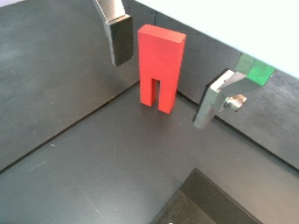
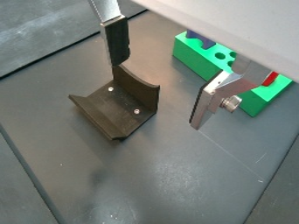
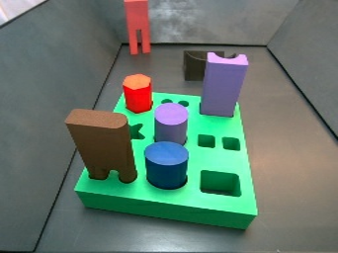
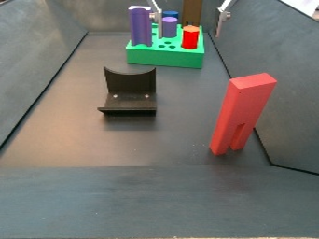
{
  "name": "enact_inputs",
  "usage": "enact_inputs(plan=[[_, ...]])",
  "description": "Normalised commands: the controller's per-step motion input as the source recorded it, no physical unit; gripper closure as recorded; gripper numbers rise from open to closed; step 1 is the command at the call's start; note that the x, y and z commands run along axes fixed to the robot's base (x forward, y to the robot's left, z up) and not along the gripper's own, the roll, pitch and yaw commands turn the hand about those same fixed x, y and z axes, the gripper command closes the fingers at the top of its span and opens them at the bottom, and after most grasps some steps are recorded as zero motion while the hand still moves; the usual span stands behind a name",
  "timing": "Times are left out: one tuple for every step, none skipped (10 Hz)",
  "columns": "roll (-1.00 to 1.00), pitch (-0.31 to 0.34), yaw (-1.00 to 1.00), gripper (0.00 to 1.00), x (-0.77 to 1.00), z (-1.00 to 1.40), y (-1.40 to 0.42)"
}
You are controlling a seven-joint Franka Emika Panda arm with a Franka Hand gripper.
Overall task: Pick up the double-square object. Move up. Move to above the board. Insert the double-square object.
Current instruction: Pick up the double-square object.
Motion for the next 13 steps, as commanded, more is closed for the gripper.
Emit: enact_inputs(plan=[[0.02,-0.016,-0.02,0.0,-0.09,-0.05,0.0],[0.11,0.007,0.01,0.0,0.0,-0.09,0.17],[0.13,0.014,0.11,0.0,-0.14,-0.21,0.53],[0.0,-0.043,0.44,0.0,-0.41,-0.34,0.67],[0.0,-0.064,0.52,0.0,-0.36,-0.39,0.61],[0.01,-0.074,0.49,0.0,-0.4,-0.42,0.59],[0.01,-0.044,0.47,0.0,-0.49,-0.4,0.54],[0.0,-0.043,0.43,0.0,-0.63,-0.23,0.42],[0.0,-0.047,0.33,0.0,-0.67,-0.13,0.28],[0.0,-0.071,0.33,0.0,-0.43,-0.04,0.11],[0.0,-0.051,0.43,0.0,-0.16,0.0,0.0],[0.0,-0.061,0.44,0.0,-0.09,0.0,0.0],[0.0,-0.03,0.35,0.0,0.0,-0.1,0.13]])
